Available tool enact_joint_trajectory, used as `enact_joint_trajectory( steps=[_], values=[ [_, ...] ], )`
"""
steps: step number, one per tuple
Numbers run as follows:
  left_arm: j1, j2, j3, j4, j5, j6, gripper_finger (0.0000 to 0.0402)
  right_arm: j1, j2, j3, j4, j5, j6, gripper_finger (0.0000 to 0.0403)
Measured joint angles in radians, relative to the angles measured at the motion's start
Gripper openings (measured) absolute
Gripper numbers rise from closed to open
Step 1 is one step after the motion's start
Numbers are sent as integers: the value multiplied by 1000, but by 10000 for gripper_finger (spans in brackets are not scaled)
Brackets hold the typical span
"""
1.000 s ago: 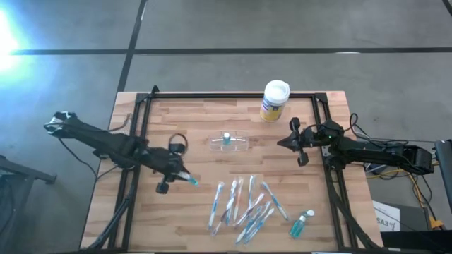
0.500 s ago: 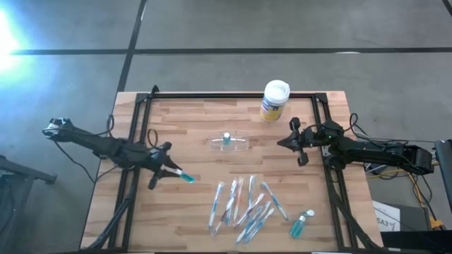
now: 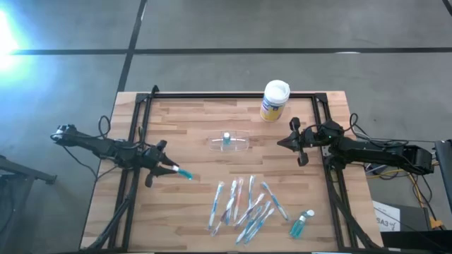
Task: Pick & Place toothbrushing station
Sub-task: Put the blue mouthwash into the transparent organizer
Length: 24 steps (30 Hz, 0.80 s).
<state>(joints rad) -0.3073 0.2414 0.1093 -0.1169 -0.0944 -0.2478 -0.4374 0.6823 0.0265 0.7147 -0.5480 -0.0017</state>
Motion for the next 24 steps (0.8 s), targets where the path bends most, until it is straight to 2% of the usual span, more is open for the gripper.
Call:
enact_joint_trajectory(
  steps=[7,12,16,24],
  values=[
    [0,12,38,1,-42,-8,99,0,0,0,0,0,-2,8],
    [3,84,145,-20,-92,17,99,0,0,0,0,0,-6,8],
    [7,206,297,-98,-144,48,99,0,0,0,1,0,-10,8],
    [43,565,719,-371,-206,76,99,0,0,0,1,0,-10,8]
  ],
)
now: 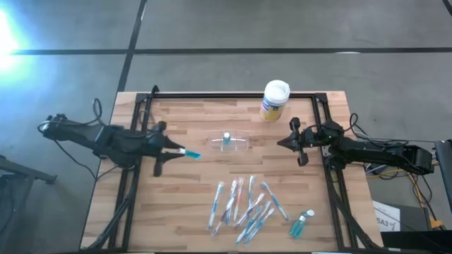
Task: Pick & Place toothbrushing station
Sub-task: Put the blue mouthwash into the transparent organizer
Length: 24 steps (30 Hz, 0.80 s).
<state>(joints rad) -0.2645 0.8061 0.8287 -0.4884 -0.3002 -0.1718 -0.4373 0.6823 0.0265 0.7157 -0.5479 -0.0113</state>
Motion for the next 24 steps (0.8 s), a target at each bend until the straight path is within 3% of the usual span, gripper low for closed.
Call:
enact_joint_trajectory(
  steps=[10,16,19,24],
  values=[
    [138,438,484,-282,8,147,99,0,0,0,0,0,0,8],
    [235,653,709,-365,85,238,99,0,0,0,0,0,0,8],
    [279,742,791,-394,118,259,99,0,0,0,-1,0,-12,8],
    [315,848,829,-414,156,285,99,0,0,0,-1,0,-15,8]
  ],
)
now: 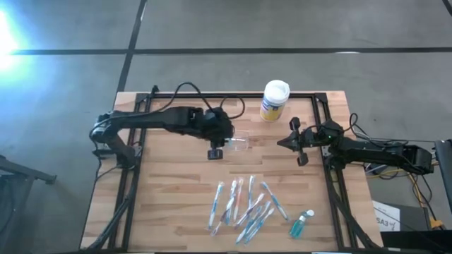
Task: Pick & Place toothbrushing station
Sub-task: Put the blue mouthwash into the transparent organizer
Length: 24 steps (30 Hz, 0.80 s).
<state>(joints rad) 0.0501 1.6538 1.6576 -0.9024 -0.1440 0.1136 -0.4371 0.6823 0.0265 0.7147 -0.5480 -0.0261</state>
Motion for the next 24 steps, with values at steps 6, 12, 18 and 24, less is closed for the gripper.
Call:
enact_joint_trajectory(
  steps=[6,12,18,24],
  values=[
    [22,77,-10,-3,-2,22,99,0,0,0,-2,0,-10,8],
    [40,113,-8,4,-3,41,99,0,0,0,-1,0,-12,8],
    [49,128,-9,5,-3,52,99,0,0,0,-1,0,-11,8],
    [56,149,-22,23,-5,61,99,0,0,0,-1,0,-11,8]
  ],
)
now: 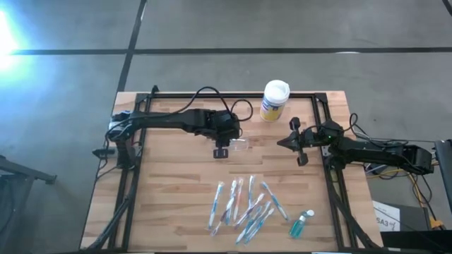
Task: Pick & Place toothbrushing station
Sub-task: Put the blue mouthwash into the transparent organizer
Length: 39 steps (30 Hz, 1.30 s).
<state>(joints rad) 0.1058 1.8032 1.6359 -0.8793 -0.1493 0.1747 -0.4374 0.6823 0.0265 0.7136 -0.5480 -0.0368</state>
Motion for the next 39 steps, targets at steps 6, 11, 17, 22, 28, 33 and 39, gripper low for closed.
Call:
enact_joint_trajectory(
  steps=[6,11,17,22,28,33,39],
  values=[
    [9,0,-30,15,0,7,99,0,0,0,0,0,0,8],
    [19,0,-71,62,2,3,99,0,0,0,0,0,0,8],
    [35,0,-142,135,38,-2,99,0,0,0,0,0,1,8],
    [44,-1,-186,154,39,-12,99,0,0,0,0,0,0,8],
    [45,-1,-244,230,42,-11,99,0,0,0,0,0,0,8],
    [49,-4,-273,260,48,-12,99,0,0,0,0,0,0,8],
    [50,-8,-295,280,51,-15,100,0,0,0,0,0,0,8]
  ],
)
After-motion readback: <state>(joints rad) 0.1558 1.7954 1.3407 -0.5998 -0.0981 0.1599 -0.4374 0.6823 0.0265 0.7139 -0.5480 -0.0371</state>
